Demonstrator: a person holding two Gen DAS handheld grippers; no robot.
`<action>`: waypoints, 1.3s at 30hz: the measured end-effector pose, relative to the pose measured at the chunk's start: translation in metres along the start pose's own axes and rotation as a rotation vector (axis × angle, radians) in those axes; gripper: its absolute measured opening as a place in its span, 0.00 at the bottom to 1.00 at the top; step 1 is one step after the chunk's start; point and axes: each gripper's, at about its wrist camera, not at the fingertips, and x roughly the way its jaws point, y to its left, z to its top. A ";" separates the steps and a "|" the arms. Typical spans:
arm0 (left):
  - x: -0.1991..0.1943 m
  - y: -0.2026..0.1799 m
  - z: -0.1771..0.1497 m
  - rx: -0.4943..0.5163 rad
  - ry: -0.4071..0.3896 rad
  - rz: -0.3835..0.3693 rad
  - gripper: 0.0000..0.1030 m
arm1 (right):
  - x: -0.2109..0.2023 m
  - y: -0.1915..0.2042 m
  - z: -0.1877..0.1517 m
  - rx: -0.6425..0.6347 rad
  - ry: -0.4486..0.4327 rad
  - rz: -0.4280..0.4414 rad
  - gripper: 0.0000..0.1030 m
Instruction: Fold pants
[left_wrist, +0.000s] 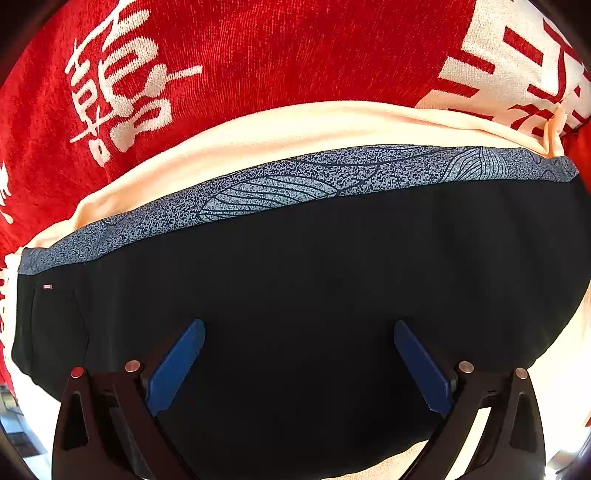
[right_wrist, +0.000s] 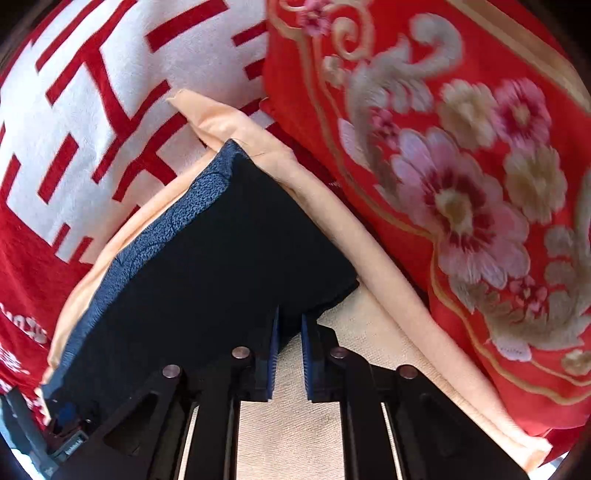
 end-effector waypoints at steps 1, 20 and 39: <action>0.000 -0.001 0.000 -0.001 0.004 -0.001 1.00 | -0.003 0.000 -0.003 -0.001 0.003 -0.001 0.16; -0.006 -0.021 0.003 -0.031 0.040 0.012 1.00 | -0.002 0.020 -0.090 0.059 0.228 0.272 0.34; 0.000 -0.078 0.069 -0.083 -0.021 0.030 1.00 | 0.036 0.124 0.016 -0.247 0.094 0.327 0.34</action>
